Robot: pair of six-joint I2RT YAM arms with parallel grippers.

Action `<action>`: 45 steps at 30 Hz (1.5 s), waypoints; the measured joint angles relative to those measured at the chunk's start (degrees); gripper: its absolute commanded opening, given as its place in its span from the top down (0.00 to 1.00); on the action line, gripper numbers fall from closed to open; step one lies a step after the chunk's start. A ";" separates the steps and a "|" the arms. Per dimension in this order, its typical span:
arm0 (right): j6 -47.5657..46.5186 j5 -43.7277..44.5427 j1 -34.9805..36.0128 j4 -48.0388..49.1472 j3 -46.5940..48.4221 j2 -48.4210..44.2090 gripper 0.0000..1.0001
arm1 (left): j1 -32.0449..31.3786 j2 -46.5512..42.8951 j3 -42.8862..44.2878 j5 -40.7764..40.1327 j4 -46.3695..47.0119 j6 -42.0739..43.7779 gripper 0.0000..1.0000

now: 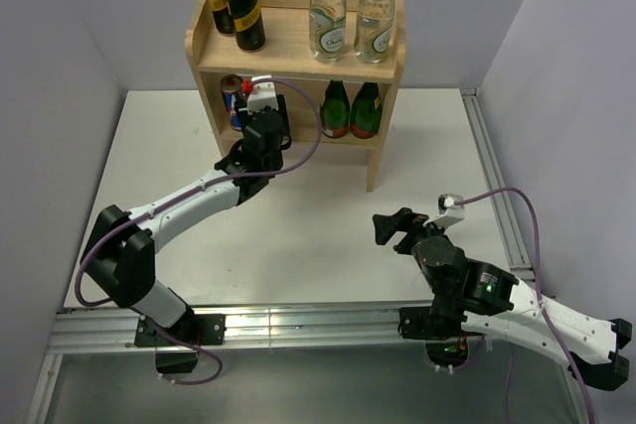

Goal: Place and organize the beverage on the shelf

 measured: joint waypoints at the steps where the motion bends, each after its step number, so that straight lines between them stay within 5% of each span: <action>1: 0.00 0.00 0.00 0.00 0.00 0.00 0.00 | 0.00 0.11 0.00 -0.07 0.11 0.02 0.55; 5: 0.00 0.00 0.00 0.00 0.00 0.00 0.00 | -0.02 0.48 0.04 -1.03 0.81 0.61 0.20; 9: 0.00 0.00 0.00 0.00 0.00 0.00 0.00 | 0.13 1.44 0.04 -2.29 1.05 1.46 0.10; 45: 0.00 -0.02 0.00 0.00 0.00 0.00 0.00 | 1.09 7.82 1.70 -6.14 5.62 1.99 0.16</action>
